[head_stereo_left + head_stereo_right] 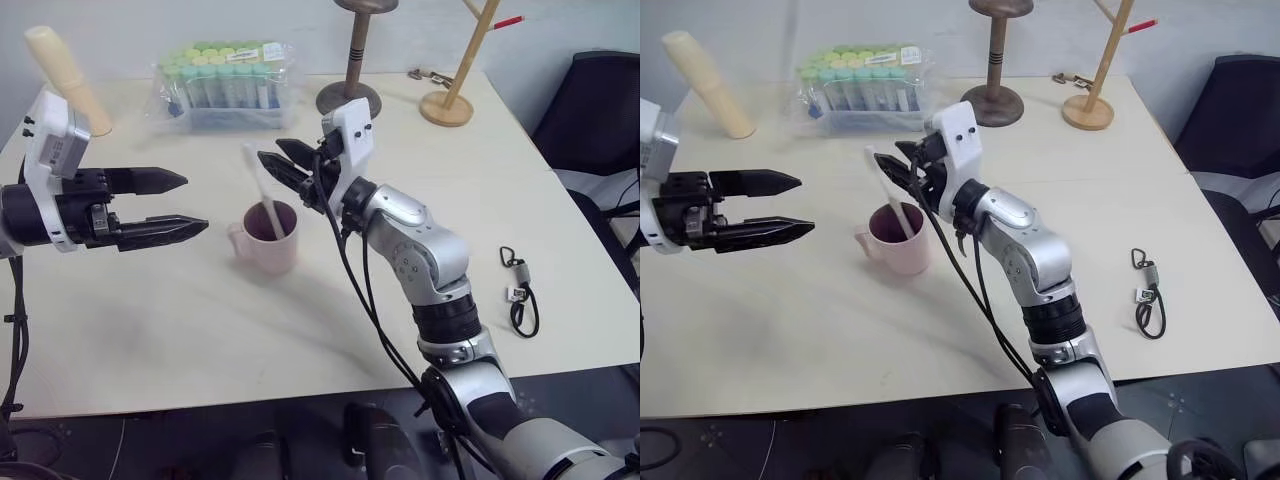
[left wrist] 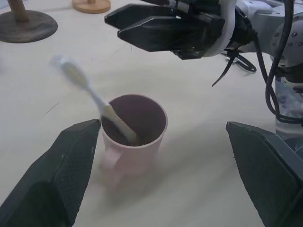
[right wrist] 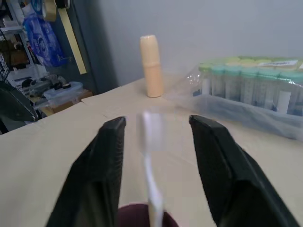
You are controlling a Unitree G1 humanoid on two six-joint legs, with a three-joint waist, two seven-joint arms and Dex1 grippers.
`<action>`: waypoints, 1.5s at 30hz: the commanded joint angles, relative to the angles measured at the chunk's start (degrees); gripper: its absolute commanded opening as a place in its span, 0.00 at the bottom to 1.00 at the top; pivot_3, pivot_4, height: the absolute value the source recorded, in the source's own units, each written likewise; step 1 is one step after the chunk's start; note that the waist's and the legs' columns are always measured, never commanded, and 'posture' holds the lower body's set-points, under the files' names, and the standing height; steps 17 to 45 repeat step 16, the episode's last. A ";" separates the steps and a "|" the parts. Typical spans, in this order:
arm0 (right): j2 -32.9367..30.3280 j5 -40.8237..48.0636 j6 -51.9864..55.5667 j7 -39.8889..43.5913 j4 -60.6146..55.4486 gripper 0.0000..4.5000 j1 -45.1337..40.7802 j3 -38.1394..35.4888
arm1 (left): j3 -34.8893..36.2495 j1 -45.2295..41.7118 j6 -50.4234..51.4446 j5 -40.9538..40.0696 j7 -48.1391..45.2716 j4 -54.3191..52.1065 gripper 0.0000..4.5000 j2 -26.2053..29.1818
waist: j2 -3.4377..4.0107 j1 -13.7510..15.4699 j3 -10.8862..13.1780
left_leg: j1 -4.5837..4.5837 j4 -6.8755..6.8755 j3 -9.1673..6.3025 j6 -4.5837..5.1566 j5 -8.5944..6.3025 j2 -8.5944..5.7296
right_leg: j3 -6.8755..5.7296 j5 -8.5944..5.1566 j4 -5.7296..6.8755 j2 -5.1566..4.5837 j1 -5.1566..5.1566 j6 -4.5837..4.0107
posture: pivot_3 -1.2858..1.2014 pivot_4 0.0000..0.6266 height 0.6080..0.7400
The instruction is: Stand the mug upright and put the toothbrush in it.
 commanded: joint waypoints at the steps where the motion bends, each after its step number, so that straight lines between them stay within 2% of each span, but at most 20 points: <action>1: -4.57 3.26 3.53 2.36 -6.34 0.75 -0.25 -3.35 | 0.09 -0.76 -2.18 -0.20 -1.90 0.95 1.00 0.87 | 0.00 0.28 0.00 | -0.02 0.01 0.01 0.00 0.00 -0.02 | -0.01 0.00 0.00 -0.01 0.01 0.00 | 0.52 0.24 1.00; 3: -10.79 6.59 7.53 6.56 -9.04 0.89 -0.83 -5.66 | -0.49 -0.50 -3.38 0.76 -3.23 2.09 1.00 1.69 | 0.00 0.80 0.00 | -0.03 0.05 0.02 0.00 0.00 -0.05 | -0.03 0.00 -0.02 -0.04 0.03 0.00 | 0.52 0.24 1.00; 5: -20.29 10.81 11.57 14.35 -11.25 1.00 -0.44 -8.03 | -0.58 0.49 -4.83 1.76 -5.35 3.47 1.00 3.13 | 0.03 1.59 0.03 | -0.05 0.04 0.05 0.01 0.00 -0.04 | -0.06 0.00 -0.27 -0.02 0.12 0.00 | 0.52 0.24 1.00; 6: -29.21 13.47 13.65 23.06 -11.88 1.00 1.61 -9.71 | -0.15 1.82 -6.28 2.83 -7.61 4.91 1.00 4.78 | 0.03 1.73 0.03 | -0.07 0.03 0.06 0.01 0.00 -0.01 | -0.06 0.01 -0.35 0.00 0.13 0.02 | 0.52 0.24 1.00; 9: -48.33 16.59 14.44 42.36 -10.71 1.00 8.23 -12.29 | 1.49 5.55 -8.84 4.93 -13.09 8.60 1.00 9.20 | 0.01 3.25 0.06 | -0.09 -0.06 0.23 0.03 -0.02 0.01 | -0.14 0.00 -0.48 0.06 0.17 0.02 | 0.52 0.24 1.00; 11: -54.56 16.97 13.96 47.39 -8.25 1.00 10.48 -12.31 | 2.85 8.24 -10.48 5.71 -16.13 10.03 1.00 11.50 | 0.00 3.37 0.07 | -0.10 -0.17 0.31 0.08 -0.05 0.04 | -0.17 0.00 -0.65 0.10 0.18 0.03 | 0.52 0.24 1.00; 13: -57.57 16.20 12.57 50.08 -6.08 1.00 11.78 -12.30 | 4.31 10.93 -13.10 7.87 -18.66 12.40 1.00 13.63 | -0.03 2.89 0.09 | -0.03 -0.14 0.64 0.10 -0.06 0.09 | -0.11 0.03 -0.68 0.08 0.19 0.09 | 0.52 0.24 1.00; 16: -58.55 15.30 10.85 51.52 -5.28 1.00 13.26 -12.70 | 5.51 11.80 -15.92 10.08 -19.54 16.38 1.00 15.02 | -0.05 2.73 0.10 | 0.29 -0.13 1.02 0.10 -0.06 0.17 | 0.15 0.05 -0.46 0.09 0.21 0.12 | 0.52 0.24 1.00; 45: -58.55 15.30 10.85 51.52 -5.28 1.00 13.26 -12.70 | 5.51 11.80 -15.92 10.08 -19.54 16.38 1.00 15.02 | -0.05 2.73 0.10 | 0.29 -0.13 1.02 0.10 -0.06 0.17 | 0.15 0.05 -0.46 0.09 0.21 0.12 | 0.52 0.24 1.00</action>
